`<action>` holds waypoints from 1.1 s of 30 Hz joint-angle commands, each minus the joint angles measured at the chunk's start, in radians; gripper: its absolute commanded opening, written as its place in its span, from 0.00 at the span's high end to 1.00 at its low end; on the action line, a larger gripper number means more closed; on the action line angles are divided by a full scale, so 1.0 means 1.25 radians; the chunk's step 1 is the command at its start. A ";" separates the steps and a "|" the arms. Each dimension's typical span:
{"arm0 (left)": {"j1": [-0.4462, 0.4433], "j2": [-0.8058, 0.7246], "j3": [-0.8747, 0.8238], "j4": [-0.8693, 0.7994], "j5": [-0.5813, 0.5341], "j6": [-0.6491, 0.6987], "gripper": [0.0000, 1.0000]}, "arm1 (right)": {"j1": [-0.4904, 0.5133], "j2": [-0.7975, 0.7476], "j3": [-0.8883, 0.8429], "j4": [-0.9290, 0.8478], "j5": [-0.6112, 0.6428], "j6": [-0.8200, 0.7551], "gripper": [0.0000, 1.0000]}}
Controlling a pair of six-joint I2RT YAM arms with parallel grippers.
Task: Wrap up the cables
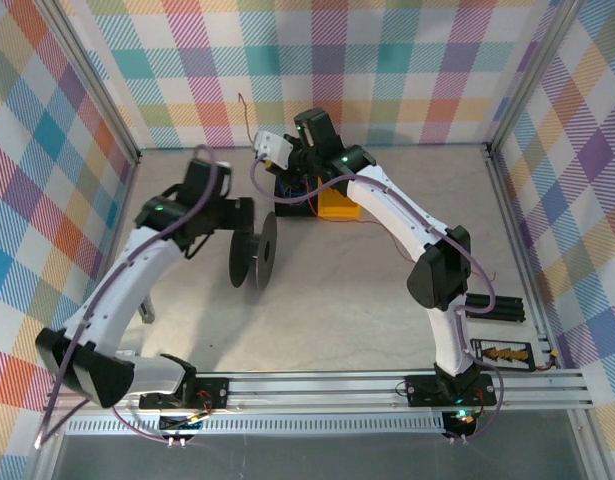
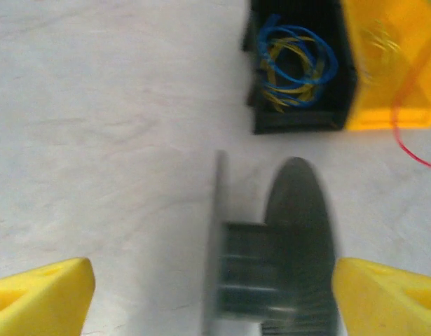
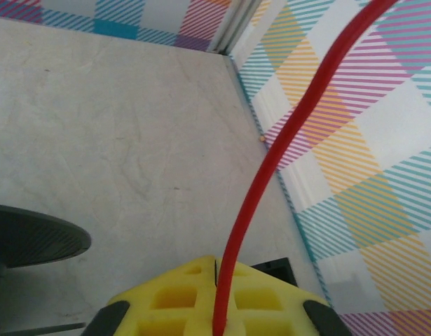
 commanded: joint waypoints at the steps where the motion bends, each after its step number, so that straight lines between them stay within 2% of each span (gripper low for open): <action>1: 0.056 -0.020 -0.070 -0.045 0.061 0.002 0.16 | -0.009 -0.027 0.021 -0.047 -0.089 0.021 1.00; 6: 0.060 0.003 -0.148 0.010 0.167 -0.034 0.26 | -0.010 -0.024 0.032 -0.086 -0.163 0.028 1.00; 9: 0.060 -0.005 -0.178 0.038 0.186 -0.052 0.33 | -0.010 -0.023 0.034 -0.110 -0.191 0.029 1.00; 17: 0.060 0.027 -0.163 0.012 0.153 -0.039 0.83 | -0.012 -0.016 0.055 -0.193 -0.322 0.029 1.00; 20: 0.060 0.042 -0.136 0.000 0.128 -0.036 0.93 | -0.012 -0.002 0.083 -0.248 -0.376 0.025 1.00; 23: 0.063 0.066 -0.094 -0.018 0.093 -0.026 1.00 | -0.012 0.019 0.115 -0.302 -0.429 0.018 1.00; 28: 0.104 0.110 -0.047 -0.001 0.091 -0.012 1.00 | -0.011 0.067 0.176 -0.392 -0.519 0.016 1.00; 33: 0.147 0.171 0.019 0.006 0.104 0.006 1.00 | 0.000 0.097 0.169 -0.469 -0.605 0.021 1.00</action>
